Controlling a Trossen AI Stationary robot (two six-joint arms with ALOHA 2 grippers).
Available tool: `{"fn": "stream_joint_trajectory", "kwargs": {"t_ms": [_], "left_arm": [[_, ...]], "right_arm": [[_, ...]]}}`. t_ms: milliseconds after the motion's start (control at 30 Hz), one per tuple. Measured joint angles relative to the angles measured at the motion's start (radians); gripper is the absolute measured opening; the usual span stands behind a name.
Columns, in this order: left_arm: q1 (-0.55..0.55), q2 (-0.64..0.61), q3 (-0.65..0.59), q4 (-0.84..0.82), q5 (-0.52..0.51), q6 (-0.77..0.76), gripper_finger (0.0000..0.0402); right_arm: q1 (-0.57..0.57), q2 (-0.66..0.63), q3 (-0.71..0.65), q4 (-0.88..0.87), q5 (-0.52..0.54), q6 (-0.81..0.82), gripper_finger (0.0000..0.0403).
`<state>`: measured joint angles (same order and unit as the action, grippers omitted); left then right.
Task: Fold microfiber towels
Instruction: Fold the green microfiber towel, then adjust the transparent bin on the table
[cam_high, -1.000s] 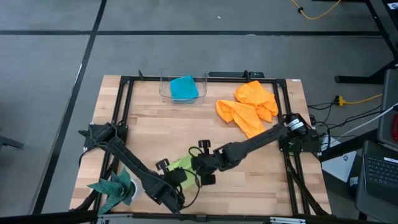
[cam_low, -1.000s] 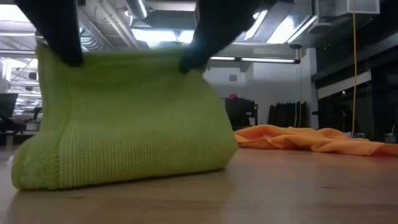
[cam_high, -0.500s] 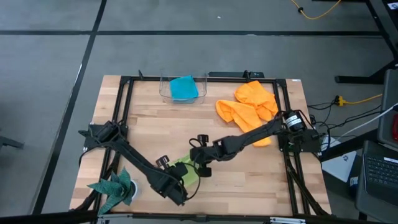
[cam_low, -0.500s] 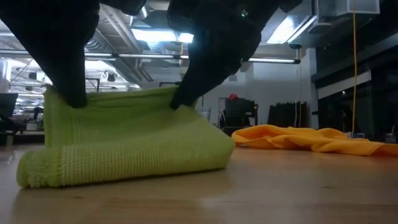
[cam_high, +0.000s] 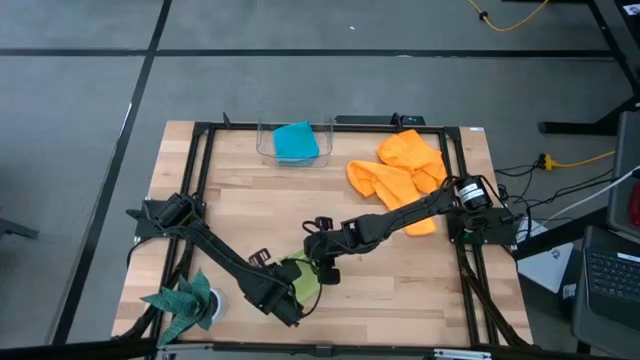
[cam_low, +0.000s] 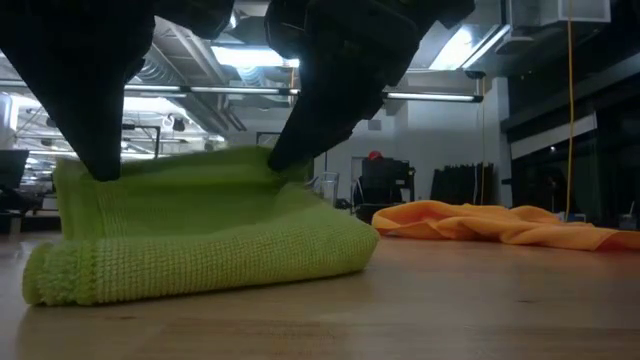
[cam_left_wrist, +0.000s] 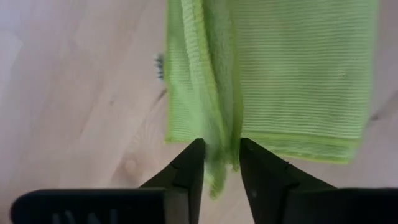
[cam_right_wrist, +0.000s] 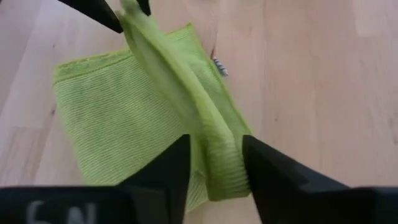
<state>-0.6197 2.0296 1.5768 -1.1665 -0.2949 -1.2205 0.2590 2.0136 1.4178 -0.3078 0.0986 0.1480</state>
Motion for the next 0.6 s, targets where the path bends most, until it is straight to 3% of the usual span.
{"fn": "stream_joint_trajectory", "kwargs": {"t_ms": [233,367,500,600], "left_arm": [[0.004,0.000,0.021,-0.153,-0.002,-0.005,0.0124],[0.017,0.000,0.084,-0.272,0.053,-0.036,0.0124],[0.017,0.000,0.177,-0.326,0.136,-0.001,0.0122],[-0.001,0.000,0.252,-0.342,0.140,0.038,0.0122]], "right_arm": [[-0.026,-0.001,0.041,-0.028,0.013,0.000,0.0220],[-0.038,-0.002,0.137,-0.182,-0.005,0.000,0.0239],[-0.041,-0.002,0.239,-0.370,-0.101,0.004,0.0243],[-0.029,-0.002,0.284,-0.478,-0.186,0.005,0.0243]]}}
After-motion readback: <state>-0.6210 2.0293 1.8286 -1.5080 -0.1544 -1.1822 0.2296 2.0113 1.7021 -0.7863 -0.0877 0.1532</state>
